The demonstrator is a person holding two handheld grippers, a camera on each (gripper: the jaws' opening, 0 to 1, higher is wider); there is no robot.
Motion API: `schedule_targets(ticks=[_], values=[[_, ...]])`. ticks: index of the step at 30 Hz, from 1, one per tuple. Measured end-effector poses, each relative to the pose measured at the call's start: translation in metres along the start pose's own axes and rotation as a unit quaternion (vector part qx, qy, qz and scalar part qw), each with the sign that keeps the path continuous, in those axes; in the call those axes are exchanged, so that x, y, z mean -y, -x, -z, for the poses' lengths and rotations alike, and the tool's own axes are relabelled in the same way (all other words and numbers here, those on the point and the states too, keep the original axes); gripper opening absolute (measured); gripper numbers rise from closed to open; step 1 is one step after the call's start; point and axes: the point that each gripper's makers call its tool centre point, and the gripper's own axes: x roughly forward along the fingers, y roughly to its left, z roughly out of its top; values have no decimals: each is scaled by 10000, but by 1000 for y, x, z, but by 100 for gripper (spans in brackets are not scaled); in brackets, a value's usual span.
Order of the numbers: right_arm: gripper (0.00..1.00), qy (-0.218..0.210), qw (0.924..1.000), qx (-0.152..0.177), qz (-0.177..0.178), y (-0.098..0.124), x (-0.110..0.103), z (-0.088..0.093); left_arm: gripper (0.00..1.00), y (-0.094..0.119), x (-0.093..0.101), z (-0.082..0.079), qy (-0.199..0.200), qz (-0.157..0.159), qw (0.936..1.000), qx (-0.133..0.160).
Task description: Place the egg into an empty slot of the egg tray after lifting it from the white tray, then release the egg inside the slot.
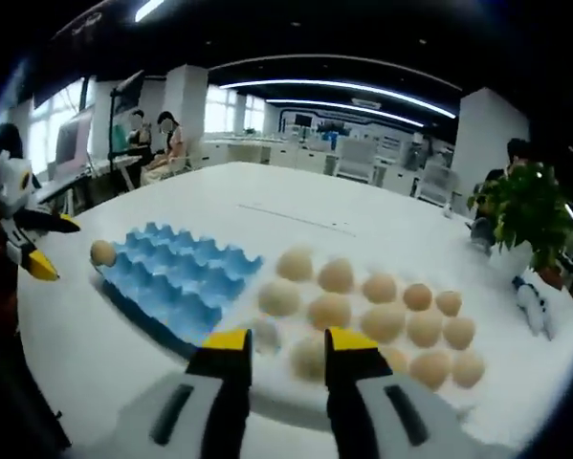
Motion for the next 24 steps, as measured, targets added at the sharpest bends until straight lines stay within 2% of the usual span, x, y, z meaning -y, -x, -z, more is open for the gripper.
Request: schedule_targets(ticks=[2, 5, 7, 10, 13, 14, 17, 20, 24], values=[[30, 36, 9999, 7, 111, 0, 6, 2, 88, 1, 0, 0, -14, -11, 10000, -6], [31, -122, 9999, -46, 99, -3, 11, 5, 88, 1, 1, 2, 7, -10, 10000, -18], [32, -80, 9999, -59, 99, -6, 11, 7, 88, 2, 1, 3, 11, -17, 10000, -31], [33, 29, 9996, -266, 74, -13, 13, 16, 89, 2, 1, 3, 46, -11, 10000, -59], [29, 8, 9986, -533, 40, -17, 12, 28, 88, 2, 0, 2, 31, -30, 10000, -47], [29, -98, 9991, -410, 18, -18, 13, 24, 88, 3, 0, 2, 34, -35, 10000, -34], [29, -290, 9984, -475, -2, -19, 14, 24, 88, 3, 0, 1, 43, -39, 10000, -31], [26, -181, 9987, -482, 0, -19, 16, 24, 88, 2, 1, 1, 37, -31, 10000, -36], [26, -255, 9984, -500, -41, -19, 14, 25, 88, 1, 3, 1, 3, 16, 10000, -44]])
